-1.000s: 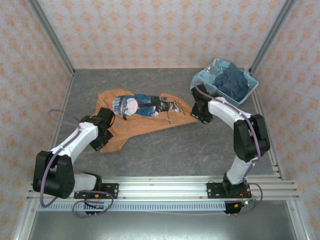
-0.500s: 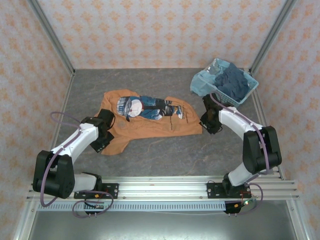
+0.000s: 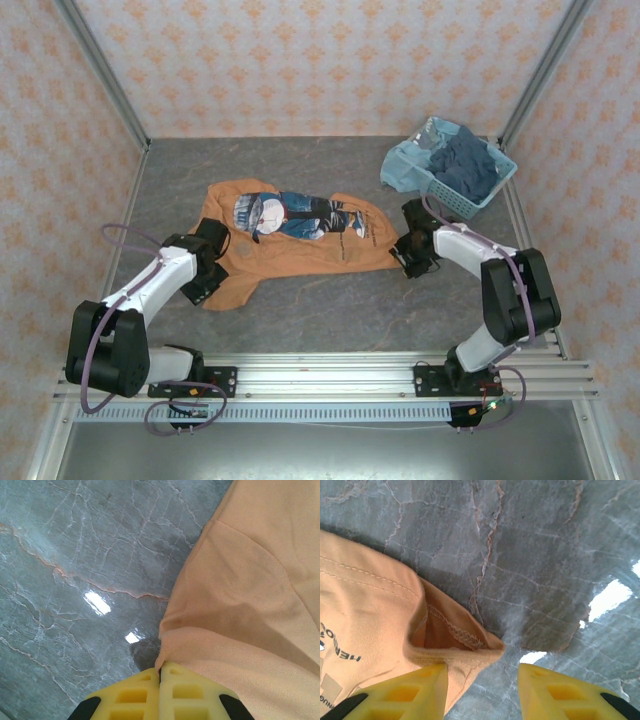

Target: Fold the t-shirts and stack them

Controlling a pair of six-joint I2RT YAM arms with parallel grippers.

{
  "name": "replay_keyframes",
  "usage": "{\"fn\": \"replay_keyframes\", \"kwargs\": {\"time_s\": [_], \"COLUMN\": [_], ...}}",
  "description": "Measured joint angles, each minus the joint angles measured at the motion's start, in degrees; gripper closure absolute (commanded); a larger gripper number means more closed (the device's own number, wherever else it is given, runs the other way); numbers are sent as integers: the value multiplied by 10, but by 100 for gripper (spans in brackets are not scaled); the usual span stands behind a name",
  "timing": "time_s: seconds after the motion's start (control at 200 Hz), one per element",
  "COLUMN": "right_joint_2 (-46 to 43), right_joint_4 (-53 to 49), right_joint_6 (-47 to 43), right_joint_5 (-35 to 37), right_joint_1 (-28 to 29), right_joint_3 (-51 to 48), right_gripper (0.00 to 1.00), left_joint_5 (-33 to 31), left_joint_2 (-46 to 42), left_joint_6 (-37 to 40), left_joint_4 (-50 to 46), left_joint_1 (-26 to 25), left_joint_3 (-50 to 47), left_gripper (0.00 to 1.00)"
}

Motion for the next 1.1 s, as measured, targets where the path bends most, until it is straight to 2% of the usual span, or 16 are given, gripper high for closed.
{"fn": "replay_keyframes", "kwargs": {"time_s": [0.13, 0.225, 0.37, 0.44, 0.475, 0.56, 0.6, 0.816, 1.101], "right_joint_2": [25, 28, 30, 27, 27, 27, 27, 27, 27], "right_joint_4": [12, 5, -19, -19, -19, -16, -17, -31, -49], "right_joint_6": [5, 4, 8, 2, 2, -10, -17, -64, -113], "right_joint_5": [-2, -3, -1, 1, 2, 10, 16, 42, 54], "right_joint_1": [0, -1, -5, -5, -5, -5, -5, -21, -46], "right_joint_3": [0, 2, 5, 5, 6, 8, 9, 17, 51], "right_gripper": [63, 80, 98, 100, 100, 100, 100, 100, 100], "left_joint_5": [2, 3, 9, 15, 18, 29, 34, 79, 119], "left_joint_2": [0, 0, -2, -8, -11, -15, -17, -59, -31], "left_joint_6": [0, 0, 0, 0, 0, 6, 8, 20, 25], "left_joint_4": [1, 1, 1, 1, 0, -4, -7, -18, -12], "left_joint_1": [0, 0, 0, 0, 0, 0, 0, 0, -31], "left_joint_3": [-5, -5, -7, -11, -13, -15, -15, -44, -58], "left_gripper": [100, 100, 100, 100, 94, 63, 56, 39, 29]}}
